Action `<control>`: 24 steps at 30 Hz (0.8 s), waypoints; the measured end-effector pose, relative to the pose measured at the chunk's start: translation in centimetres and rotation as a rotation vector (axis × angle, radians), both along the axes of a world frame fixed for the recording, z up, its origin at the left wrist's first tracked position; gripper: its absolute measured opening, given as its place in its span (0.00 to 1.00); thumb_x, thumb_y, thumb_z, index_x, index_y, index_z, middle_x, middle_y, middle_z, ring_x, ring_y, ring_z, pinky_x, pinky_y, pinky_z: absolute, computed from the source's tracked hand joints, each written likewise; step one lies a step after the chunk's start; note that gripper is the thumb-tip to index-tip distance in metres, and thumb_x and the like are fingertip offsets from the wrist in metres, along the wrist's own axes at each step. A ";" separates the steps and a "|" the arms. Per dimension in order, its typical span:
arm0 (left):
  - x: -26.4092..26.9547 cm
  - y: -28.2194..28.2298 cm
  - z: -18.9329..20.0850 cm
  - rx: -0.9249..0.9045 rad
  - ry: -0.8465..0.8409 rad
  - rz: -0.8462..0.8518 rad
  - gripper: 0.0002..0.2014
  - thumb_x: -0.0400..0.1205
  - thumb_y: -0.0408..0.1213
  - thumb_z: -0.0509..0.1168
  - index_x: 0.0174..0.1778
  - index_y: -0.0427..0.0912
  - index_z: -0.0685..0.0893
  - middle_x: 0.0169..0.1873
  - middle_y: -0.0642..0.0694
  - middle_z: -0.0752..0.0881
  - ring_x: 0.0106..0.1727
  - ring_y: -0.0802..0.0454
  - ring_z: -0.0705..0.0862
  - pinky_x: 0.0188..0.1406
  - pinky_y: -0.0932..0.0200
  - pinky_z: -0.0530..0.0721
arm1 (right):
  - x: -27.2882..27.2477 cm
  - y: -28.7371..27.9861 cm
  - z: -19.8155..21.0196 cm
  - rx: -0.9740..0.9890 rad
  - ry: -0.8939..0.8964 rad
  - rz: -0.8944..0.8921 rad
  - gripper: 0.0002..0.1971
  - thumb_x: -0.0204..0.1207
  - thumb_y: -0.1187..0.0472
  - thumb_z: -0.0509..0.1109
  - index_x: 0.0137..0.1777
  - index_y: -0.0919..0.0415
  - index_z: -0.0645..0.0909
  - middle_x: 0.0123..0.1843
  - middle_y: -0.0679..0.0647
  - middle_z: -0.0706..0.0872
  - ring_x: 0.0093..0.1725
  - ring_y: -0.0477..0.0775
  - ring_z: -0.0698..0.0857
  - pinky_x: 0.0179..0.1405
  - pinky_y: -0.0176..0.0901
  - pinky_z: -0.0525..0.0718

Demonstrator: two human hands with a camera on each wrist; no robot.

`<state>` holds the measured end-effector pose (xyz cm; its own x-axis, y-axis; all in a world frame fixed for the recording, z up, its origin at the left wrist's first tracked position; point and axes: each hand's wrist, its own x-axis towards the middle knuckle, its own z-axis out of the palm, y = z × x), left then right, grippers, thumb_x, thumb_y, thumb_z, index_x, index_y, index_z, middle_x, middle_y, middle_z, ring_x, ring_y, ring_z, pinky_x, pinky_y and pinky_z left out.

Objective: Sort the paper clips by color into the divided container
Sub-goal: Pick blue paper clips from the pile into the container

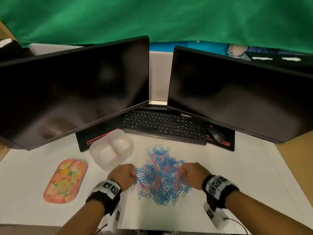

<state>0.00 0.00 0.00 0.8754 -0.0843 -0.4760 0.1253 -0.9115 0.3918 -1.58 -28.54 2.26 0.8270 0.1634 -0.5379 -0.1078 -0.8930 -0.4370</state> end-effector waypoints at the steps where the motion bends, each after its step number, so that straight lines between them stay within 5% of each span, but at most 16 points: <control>1: 0.6 0.1 -0.2 0.016 0.010 -0.002 0.03 0.77 0.43 0.64 0.43 0.56 0.81 0.49 0.53 0.87 0.48 0.52 0.83 0.51 0.62 0.81 | 1.1 0.3 -0.3 -0.010 -0.023 0.002 0.09 0.79 0.59 0.59 0.48 0.50 0.81 0.48 0.48 0.87 0.46 0.50 0.84 0.50 0.41 0.82; 7: 1.8 0.3 -1.1 0.072 0.057 -0.009 0.06 0.77 0.40 0.64 0.48 0.54 0.81 0.55 0.51 0.85 0.57 0.48 0.83 0.58 0.57 0.82 | 6.8 2.3 -0.3 -0.094 -0.088 0.083 0.12 0.77 0.62 0.59 0.51 0.51 0.83 0.50 0.52 0.87 0.46 0.54 0.85 0.49 0.43 0.85; 15: 1.6 -0.1 -2.2 0.035 0.023 0.006 0.09 0.74 0.35 0.63 0.44 0.53 0.82 0.49 0.51 0.86 0.51 0.48 0.84 0.48 0.60 0.79 | 10.6 3.9 -2.0 -0.087 -0.204 0.225 0.16 0.77 0.69 0.60 0.58 0.53 0.82 0.60 0.51 0.84 0.52 0.55 0.84 0.52 0.47 0.85; 24: 0.4 1.1 -3.1 0.017 -0.069 0.030 0.13 0.76 0.35 0.60 0.54 0.52 0.83 0.50 0.51 0.86 0.52 0.47 0.83 0.53 0.55 0.82 | 10.8 3.3 -4.4 -0.076 -0.143 0.327 0.17 0.77 0.70 0.63 0.62 0.56 0.81 0.60 0.54 0.82 0.58 0.57 0.83 0.59 0.48 0.82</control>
